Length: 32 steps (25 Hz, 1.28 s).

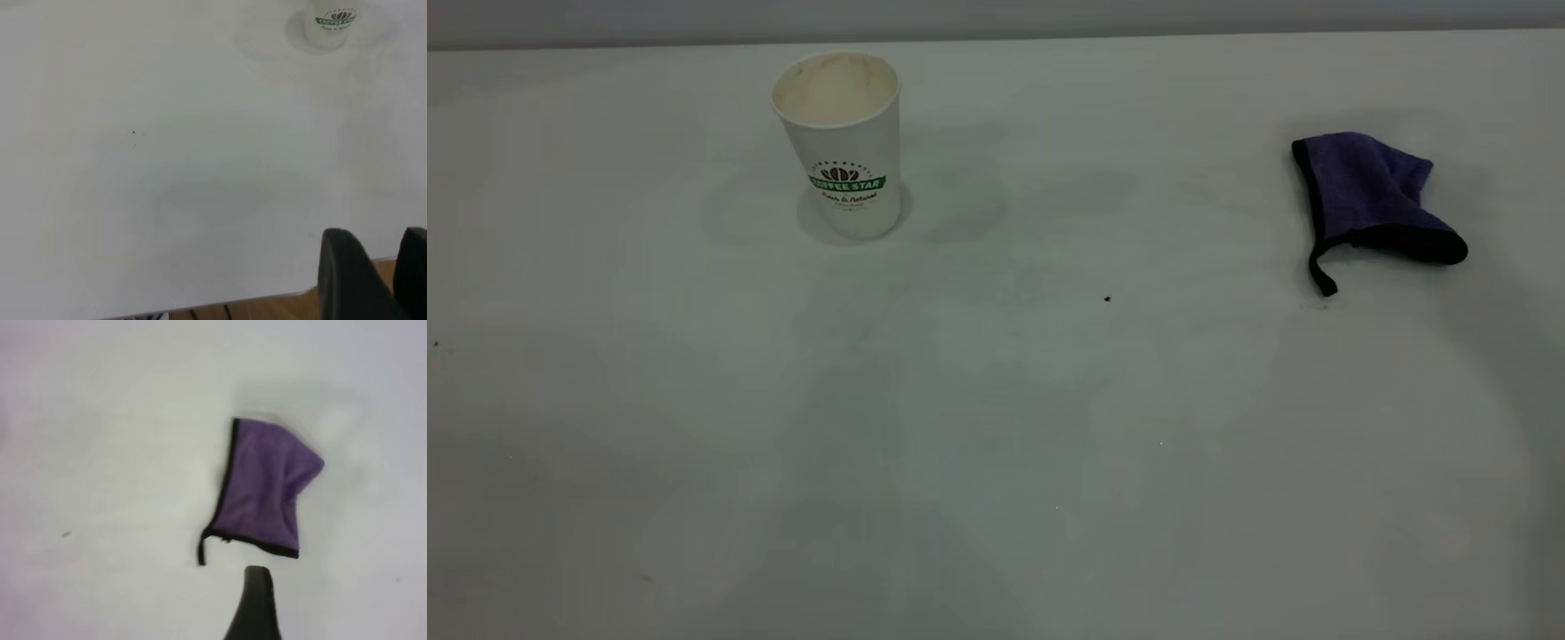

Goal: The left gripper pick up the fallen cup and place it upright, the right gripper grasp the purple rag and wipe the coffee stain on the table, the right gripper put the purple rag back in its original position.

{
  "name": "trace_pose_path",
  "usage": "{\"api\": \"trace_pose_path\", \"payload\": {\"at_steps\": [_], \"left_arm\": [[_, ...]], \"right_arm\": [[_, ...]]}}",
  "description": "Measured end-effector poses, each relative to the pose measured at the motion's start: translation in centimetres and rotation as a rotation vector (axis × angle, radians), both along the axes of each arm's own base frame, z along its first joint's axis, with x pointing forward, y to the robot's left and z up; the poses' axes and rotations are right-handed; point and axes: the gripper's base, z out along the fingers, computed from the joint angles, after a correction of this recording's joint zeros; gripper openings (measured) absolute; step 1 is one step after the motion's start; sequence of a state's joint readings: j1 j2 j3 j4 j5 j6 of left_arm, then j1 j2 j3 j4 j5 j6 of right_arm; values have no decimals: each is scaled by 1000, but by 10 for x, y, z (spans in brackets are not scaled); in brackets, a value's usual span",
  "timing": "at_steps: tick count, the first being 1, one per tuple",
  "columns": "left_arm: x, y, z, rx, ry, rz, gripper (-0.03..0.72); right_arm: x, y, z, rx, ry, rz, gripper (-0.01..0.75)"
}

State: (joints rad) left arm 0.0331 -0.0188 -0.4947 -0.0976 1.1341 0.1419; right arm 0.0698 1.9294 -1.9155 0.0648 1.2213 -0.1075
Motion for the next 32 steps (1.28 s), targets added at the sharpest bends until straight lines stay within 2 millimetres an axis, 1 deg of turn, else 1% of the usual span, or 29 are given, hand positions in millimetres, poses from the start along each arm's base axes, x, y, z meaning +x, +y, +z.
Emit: {"api": "trace_pose_path", "payload": {"at_steps": [1,4,5,7,11,17,21,24,29,32], "left_arm": [[0,0,0,0,0,0,241],[0,0,0,0,0,0,241],[0,0,0,0,0,0,241],[0,0,0,0,0,0,241],[0,0,0,0,0,0,241],[0,0,0,0,0,0,241],[0,0,0,0,0,0,241],[0,0,0,0,0,0,241],[0,0,0,0,0,0,241],[0,0,0,0,0,0,241]], "right_arm": [[-14,5,14,2,-20,15,724],[-57,15,37,9,-39,52,724],[-70,15,40,8,-35,57,724],[-93,14,40,7,-18,62,724],[-132,9,22,-3,56,63,720],[-191,1,-14,-16,172,62,720],[-233,-5,-33,-19,206,62,713],[-269,-9,-40,-16,178,62,710],[-328,-17,-40,0,20,63,706],[-354,-21,-39,8,-93,61,699]]}}
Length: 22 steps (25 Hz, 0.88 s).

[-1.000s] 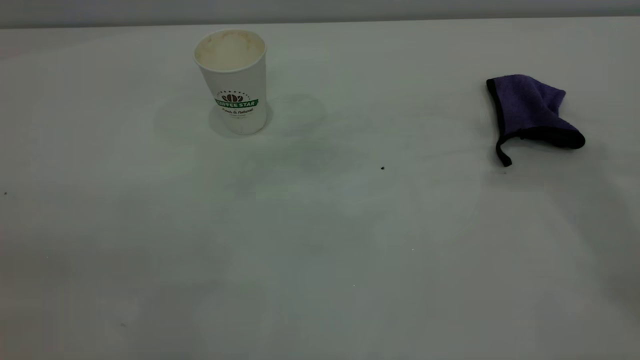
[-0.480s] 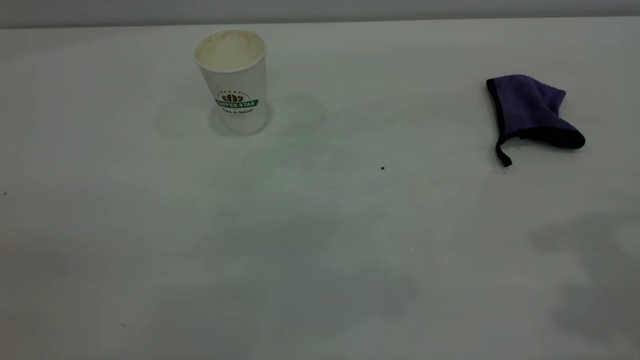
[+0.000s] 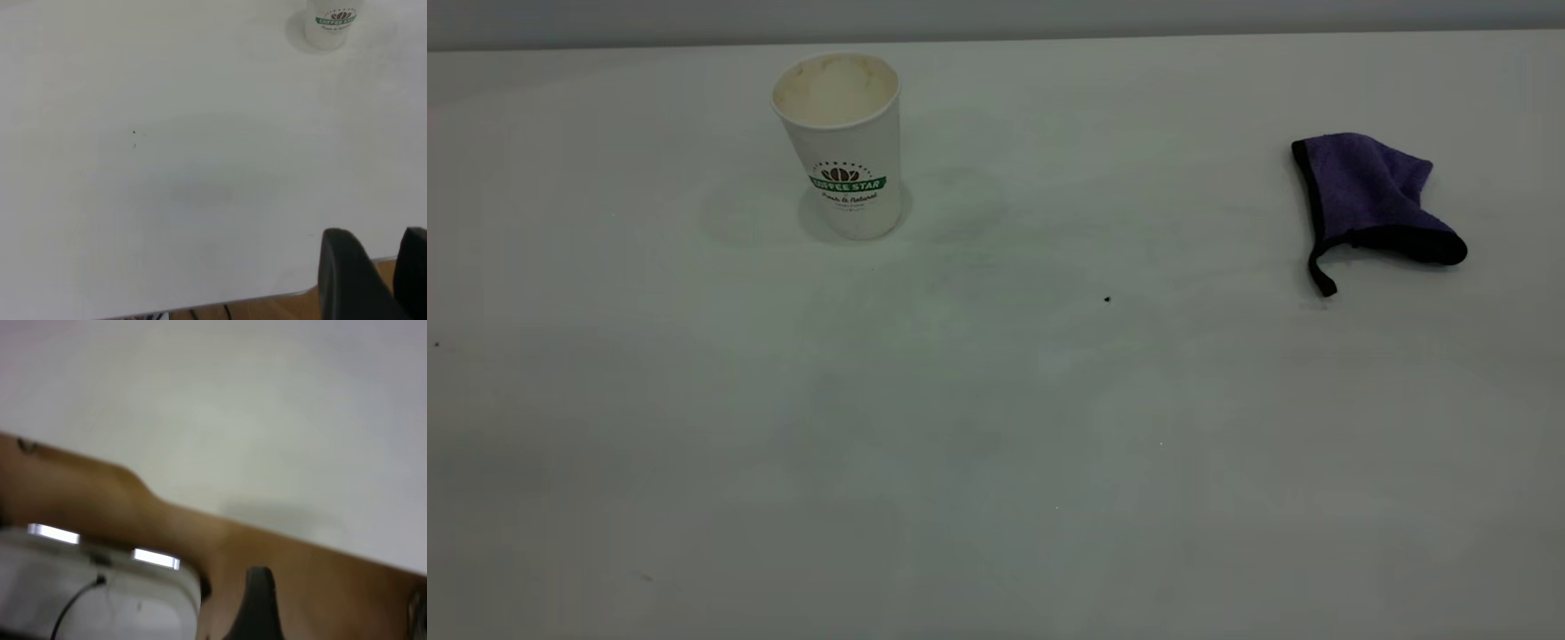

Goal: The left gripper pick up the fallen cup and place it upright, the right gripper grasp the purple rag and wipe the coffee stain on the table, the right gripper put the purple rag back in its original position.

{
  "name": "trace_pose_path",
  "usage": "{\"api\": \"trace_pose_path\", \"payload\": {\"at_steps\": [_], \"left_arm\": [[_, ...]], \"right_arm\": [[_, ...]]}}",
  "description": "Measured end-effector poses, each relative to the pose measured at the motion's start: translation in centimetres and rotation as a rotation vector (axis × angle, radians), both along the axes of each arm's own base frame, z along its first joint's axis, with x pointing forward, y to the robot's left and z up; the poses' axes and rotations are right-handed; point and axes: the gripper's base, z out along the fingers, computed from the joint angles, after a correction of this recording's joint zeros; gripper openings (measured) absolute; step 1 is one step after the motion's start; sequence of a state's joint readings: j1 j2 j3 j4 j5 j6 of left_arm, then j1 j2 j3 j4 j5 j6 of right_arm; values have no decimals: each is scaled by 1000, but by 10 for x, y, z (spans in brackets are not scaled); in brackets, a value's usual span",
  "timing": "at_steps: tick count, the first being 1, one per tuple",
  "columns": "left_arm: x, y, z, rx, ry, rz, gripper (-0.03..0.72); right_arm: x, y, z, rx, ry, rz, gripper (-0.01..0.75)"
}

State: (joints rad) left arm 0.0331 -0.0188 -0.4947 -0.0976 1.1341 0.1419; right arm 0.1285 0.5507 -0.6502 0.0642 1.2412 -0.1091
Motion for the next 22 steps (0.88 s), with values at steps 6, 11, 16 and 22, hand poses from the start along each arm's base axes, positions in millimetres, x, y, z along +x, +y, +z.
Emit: {"api": "trace_pose_path", "payload": {"at_steps": [6,11,16,22], "left_arm": [[0,0,0,0,0,0,241],[0,0,0,0,0,0,241],[0,0,0,0,0,0,241],[0,0,0,0,0,0,241]], "right_arm": [[-32,-6,-9,13,-147,-63,692],[-47,-8,-20,25,-280,-98,682],[-56,-8,-31,54,-349,-130,675],[-63,-9,-30,59,-407,-135,664]]}}
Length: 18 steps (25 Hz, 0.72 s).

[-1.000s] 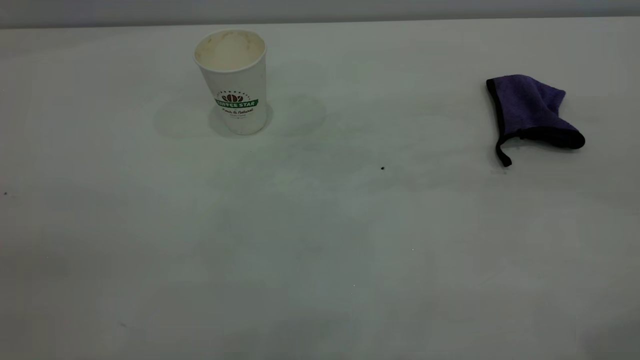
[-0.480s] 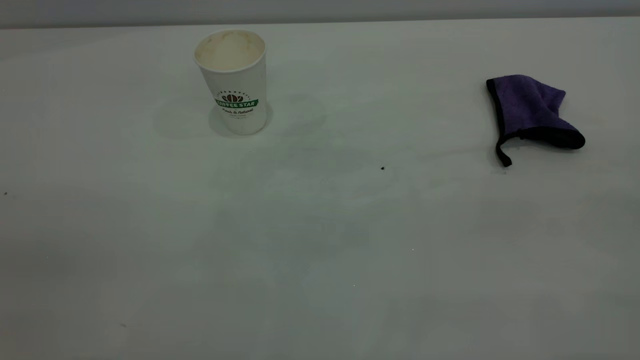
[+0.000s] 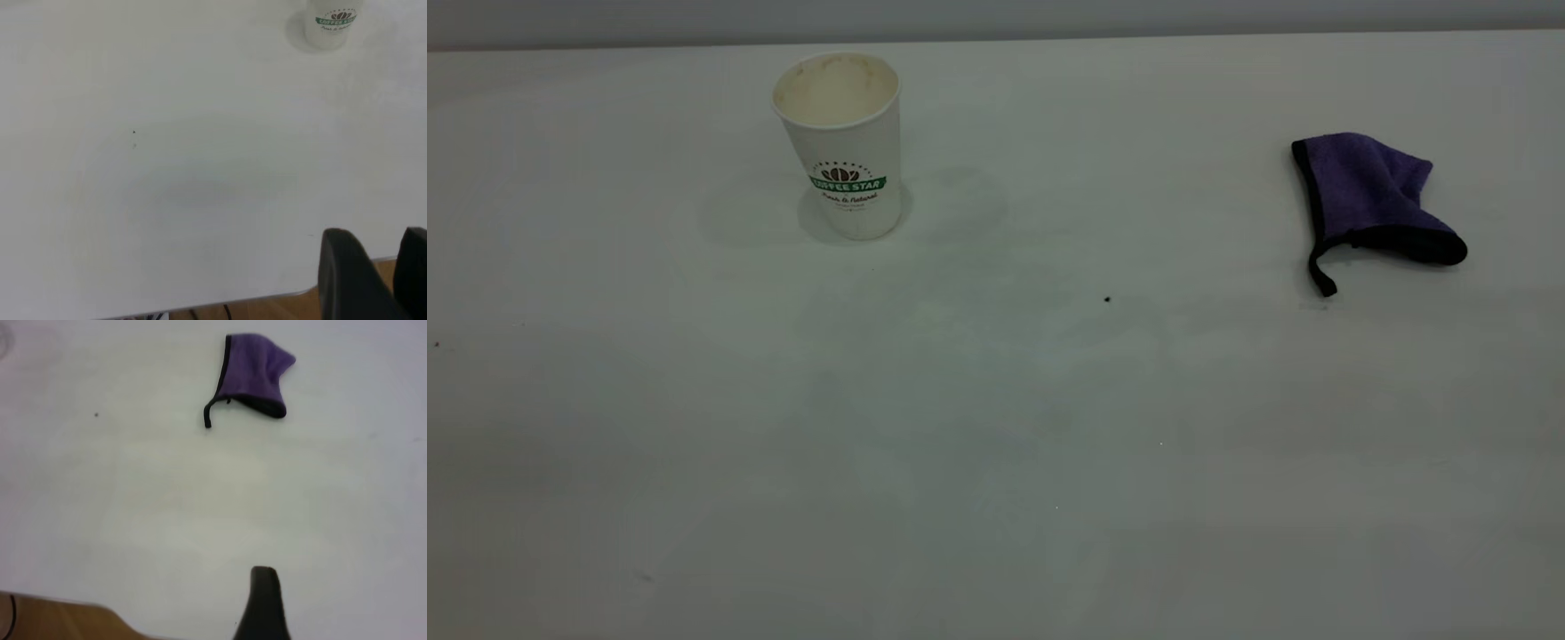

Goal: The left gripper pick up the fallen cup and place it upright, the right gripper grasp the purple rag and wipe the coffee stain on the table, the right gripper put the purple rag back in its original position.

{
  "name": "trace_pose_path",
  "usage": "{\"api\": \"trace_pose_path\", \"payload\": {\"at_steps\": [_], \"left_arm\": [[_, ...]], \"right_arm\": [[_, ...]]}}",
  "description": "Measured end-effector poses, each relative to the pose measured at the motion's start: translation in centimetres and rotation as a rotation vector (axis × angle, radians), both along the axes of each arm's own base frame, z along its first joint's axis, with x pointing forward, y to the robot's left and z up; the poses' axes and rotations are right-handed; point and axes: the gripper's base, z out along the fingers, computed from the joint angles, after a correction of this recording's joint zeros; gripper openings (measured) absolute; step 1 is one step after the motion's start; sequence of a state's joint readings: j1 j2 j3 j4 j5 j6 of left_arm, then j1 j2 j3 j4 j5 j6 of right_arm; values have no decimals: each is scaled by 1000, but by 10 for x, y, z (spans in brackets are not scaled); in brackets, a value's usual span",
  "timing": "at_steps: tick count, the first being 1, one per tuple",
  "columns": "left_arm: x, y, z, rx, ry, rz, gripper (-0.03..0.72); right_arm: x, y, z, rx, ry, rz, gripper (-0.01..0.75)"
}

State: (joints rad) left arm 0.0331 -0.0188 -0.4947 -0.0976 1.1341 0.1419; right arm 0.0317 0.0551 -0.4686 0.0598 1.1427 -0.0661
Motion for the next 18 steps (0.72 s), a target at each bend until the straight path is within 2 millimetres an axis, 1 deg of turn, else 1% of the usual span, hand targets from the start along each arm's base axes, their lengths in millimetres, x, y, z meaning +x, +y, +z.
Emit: {"api": "trace_pose_path", "payload": {"at_steps": [8,15,18], "left_arm": [[0,0,0,0,0,0,241],[0,0,0,0,0,0,241],[0,0,0,0,0,0,241]], "right_arm": [[-10,-1,0,2,-68,-3,649],[-10,-1,0,0,-70,-8,636],[-10,-1,0,0,-70,-8,610]]}}
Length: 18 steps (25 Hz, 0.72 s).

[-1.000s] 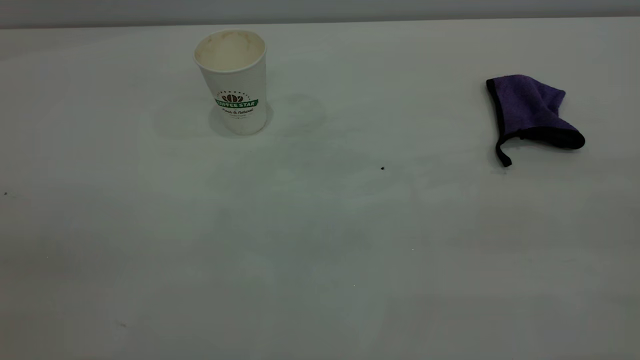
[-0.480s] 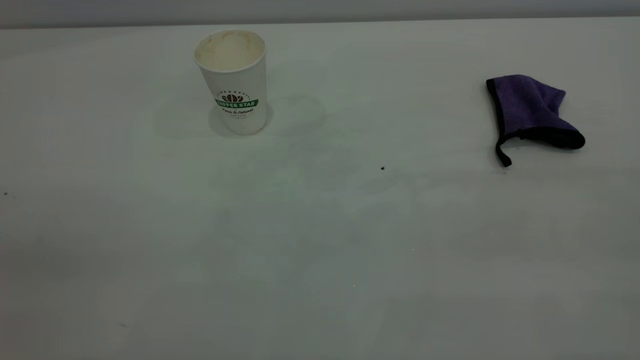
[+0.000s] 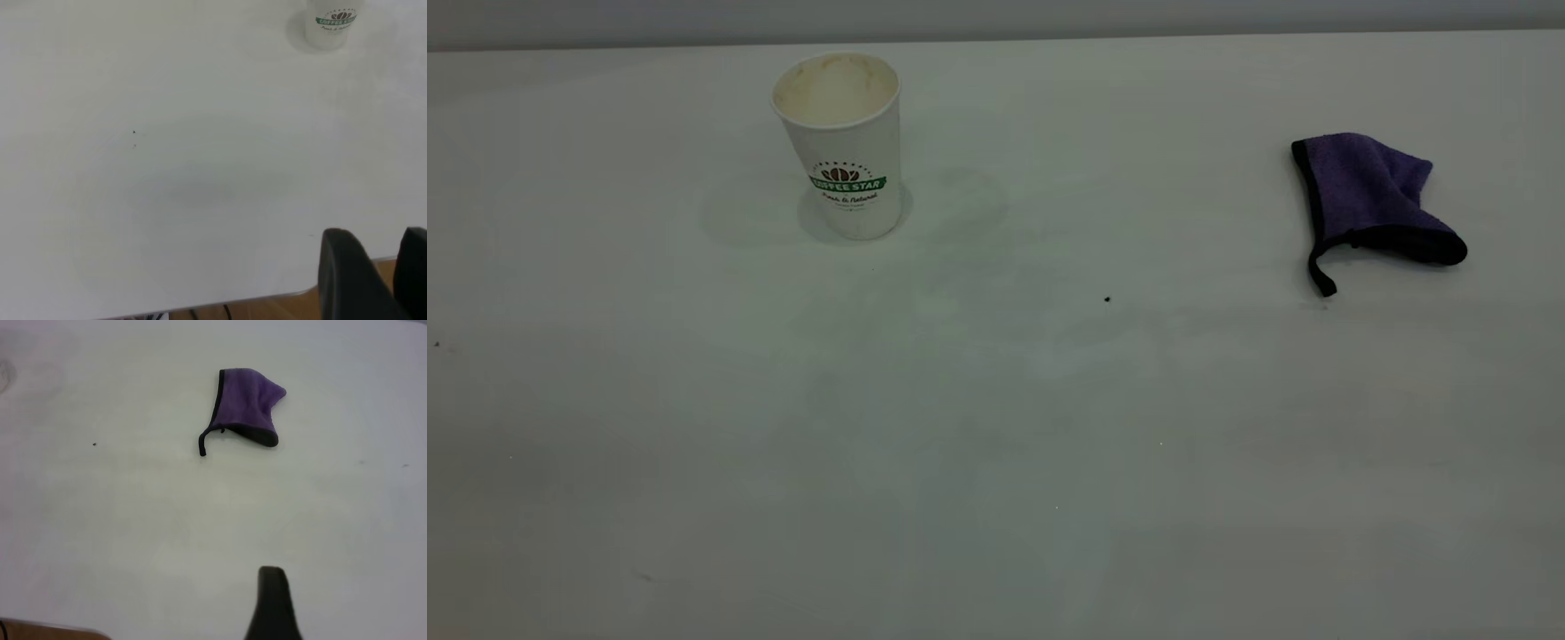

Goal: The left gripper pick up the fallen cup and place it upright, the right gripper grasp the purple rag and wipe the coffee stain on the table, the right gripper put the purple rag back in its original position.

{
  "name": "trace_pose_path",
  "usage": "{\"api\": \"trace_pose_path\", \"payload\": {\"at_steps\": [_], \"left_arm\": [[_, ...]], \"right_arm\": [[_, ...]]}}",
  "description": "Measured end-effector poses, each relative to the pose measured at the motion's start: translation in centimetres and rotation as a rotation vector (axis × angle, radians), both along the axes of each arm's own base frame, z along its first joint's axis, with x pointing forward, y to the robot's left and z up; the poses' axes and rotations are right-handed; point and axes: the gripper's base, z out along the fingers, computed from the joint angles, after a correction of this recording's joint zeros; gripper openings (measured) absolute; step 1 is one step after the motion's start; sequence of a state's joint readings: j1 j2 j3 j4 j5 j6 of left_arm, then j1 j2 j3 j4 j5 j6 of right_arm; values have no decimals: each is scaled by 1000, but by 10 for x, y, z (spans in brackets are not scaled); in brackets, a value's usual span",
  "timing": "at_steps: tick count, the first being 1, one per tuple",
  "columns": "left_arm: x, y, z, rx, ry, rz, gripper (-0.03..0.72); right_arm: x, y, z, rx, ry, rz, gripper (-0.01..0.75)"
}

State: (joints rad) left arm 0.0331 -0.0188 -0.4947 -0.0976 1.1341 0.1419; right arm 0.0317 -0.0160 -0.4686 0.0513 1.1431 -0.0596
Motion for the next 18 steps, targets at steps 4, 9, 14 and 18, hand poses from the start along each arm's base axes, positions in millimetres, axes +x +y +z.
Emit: {"api": "trace_pose_path", "payload": {"at_steps": [4,9,14,18], "left_arm": [[0,0,0,0,0,0,241],[0,0,0,0,0,0,241],[0,0,0,0,0,0,241],[0,0,0,0,0,0,241]], "right_arm": [[0,0,0,0,0,0,551],[0,0,0,0,0,0,473],[0,0,0,0,0,0,398],[0,0,0,0,0,0,344]]}}
